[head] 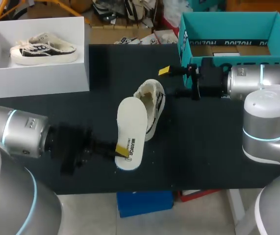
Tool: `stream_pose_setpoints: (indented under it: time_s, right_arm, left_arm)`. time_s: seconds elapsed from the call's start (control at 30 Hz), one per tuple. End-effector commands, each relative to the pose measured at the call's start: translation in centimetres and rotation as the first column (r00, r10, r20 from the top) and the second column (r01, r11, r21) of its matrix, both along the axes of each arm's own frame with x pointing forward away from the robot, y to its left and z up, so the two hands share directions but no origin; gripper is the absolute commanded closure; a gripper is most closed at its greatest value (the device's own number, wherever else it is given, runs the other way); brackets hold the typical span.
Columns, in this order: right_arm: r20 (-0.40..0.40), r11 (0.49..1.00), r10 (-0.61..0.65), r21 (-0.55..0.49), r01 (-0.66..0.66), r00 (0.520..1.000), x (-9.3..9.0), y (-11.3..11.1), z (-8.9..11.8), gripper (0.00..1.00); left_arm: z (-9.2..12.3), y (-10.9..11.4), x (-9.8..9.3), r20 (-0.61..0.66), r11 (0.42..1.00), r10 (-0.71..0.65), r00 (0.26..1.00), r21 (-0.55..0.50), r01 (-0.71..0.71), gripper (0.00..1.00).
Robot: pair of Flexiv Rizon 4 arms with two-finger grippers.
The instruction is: Take the shoe out of the shoebox, open the shoe tongue, remove and reinsert the insole, then place the shoe into the shoebox
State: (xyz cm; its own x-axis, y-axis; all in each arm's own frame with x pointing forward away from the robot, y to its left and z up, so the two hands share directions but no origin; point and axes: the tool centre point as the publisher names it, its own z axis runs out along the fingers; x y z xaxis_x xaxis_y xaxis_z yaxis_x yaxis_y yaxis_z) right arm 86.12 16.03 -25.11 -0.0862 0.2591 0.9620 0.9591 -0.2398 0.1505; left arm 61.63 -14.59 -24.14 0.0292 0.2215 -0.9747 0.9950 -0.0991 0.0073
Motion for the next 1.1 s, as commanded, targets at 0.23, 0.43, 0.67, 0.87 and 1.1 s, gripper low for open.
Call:
stream_pose_setpoints:
  time_s: [0.23, 0.43, 0.67, 0.87, 1.1]
  right_arm:
    - [0.0, 1.0, -0.003, 0.0, 0.003, 1.0, 0.0, 0.1, -0.1, 0.0]
    - [0.0, 1.0, -0.003, 0.0, 0.003, 1.0, 0.0, 0.1, -0.1, 0.0]
    - [0.0, 1.0, -0.003, 0.0, 0.003, 1.0, 0.0, 0.1, -0.1, 0.0]
    - [0.0, 1.0, -0.003, 0.0, 0.003, 1.0, 0.0, 0.1, -0.1, 0.0]
    - [0.0, 1.0, -0.003, 0.0, 0.003, 1.0, 0.0, 0.1, -0.1, 0.0]
  left_arm:
    - [-5.7, -1.2, 5.1, 0.117, 0.999, -0.006, 0.993, -0.034, 0.01, 1.0]
    - [-6.2, -2.6, 7.7, 0.197, 0.999, -0.023, 0.98, -0.027, 0.029, 1.0]
    - [-6.9, -3.0, 10.8, 0.181, 0.999, -0.001, 0.984, -0.05, 0.01, 1.0]
    - [-6.1, -3.3, 13.6, 0.204, 0.998, 0.013, 0.979, -0.06, -0.001, 1.0]
    - [-5.1, -3.8, 15.7, 0.227, 0.998, 0.013, 0.974, -0.066, 0.002, 1.0]
